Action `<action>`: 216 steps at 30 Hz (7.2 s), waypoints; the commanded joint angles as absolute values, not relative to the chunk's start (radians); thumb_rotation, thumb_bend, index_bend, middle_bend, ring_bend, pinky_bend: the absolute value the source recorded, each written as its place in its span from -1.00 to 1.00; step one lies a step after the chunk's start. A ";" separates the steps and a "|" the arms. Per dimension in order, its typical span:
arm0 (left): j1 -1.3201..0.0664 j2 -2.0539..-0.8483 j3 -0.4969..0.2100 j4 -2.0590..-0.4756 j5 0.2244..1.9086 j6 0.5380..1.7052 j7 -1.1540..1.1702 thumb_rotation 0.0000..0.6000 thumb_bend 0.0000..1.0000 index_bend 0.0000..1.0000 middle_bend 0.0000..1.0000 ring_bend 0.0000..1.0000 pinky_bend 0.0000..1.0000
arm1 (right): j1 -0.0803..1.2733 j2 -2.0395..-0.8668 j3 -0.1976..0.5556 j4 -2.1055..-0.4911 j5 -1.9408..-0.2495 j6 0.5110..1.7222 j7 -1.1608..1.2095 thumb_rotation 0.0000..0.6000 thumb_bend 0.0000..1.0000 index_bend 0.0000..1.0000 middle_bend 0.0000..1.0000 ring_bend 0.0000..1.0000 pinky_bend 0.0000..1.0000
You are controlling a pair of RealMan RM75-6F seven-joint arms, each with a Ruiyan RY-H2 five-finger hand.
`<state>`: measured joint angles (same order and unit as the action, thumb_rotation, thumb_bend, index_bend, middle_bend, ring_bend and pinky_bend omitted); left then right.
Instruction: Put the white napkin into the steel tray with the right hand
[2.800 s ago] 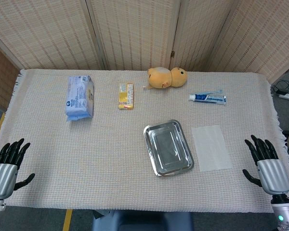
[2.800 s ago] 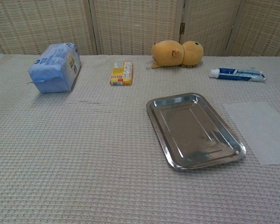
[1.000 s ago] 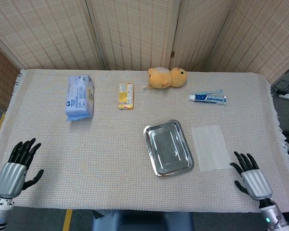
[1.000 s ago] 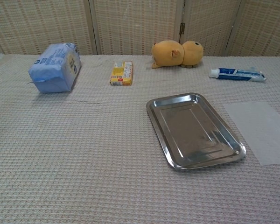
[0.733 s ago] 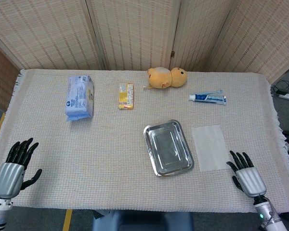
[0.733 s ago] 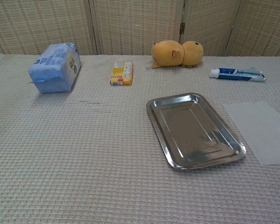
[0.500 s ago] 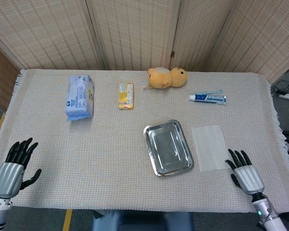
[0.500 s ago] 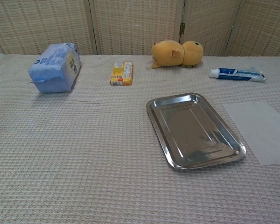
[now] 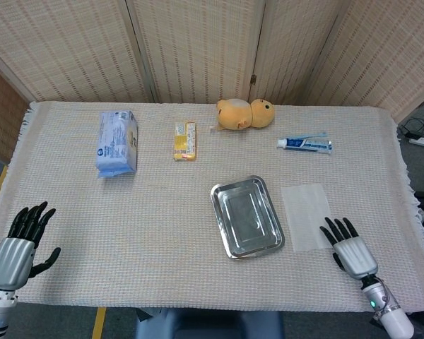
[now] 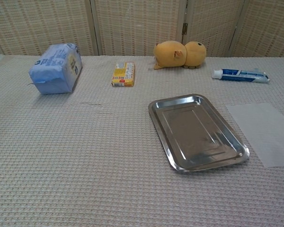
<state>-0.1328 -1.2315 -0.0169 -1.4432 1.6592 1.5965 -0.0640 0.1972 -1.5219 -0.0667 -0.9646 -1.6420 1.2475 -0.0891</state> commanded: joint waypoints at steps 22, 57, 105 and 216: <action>-0.139 -1.240 -0.019 -1.429 1.654 1.587 -0.051 1.00 -0.23 -0.91 -1.00 -1.00 -1.00 | 0.274 -1.537 -0.060 -0.969 -1.601 1.145 -0.153 1.00 0.03 -0.87 -1.00 -1.00 -1.00; -0.124 -1.239 -0.024 -1.429 1.672 1.636 -0.029 1.00 -0.22 -0.92 -1.00 -1.00 -1.00 | 0.278 -1.815 -0.024 -0.499 -1.683 1.535 0.196 1.00 0.03 0.34 -0.25 -0.32 -0.51; -0.120 -1.237 -0.027 -1.429 1.664 1.632 -0.020 1.00 -0.21 -0.94 -1.00 -1.00 -1.00 | 0.611 -2.088 0.073 -0.255 -1.671 1.683 0.338 1.00 0.03 0.38 -0.24 -0.28 -0.49; -0.123 -1.240 -0.015 -1.450 1.688 1.626 0.003 1.00 -0.21 -0.90 -1.00 -1.00 -0.98 | 1.032 -1.231 -0.050 -1.743 -0.675 0.530 -0.416 1.00 -0.34 -1.00 -1.00 -1.00 -1.00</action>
<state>-0.1225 -1.2401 -0.0152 -1.4495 1.6882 1.6271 0.0015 0.9987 -1.2335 -0.0188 -1.7469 -0.7151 0.5443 -0.3915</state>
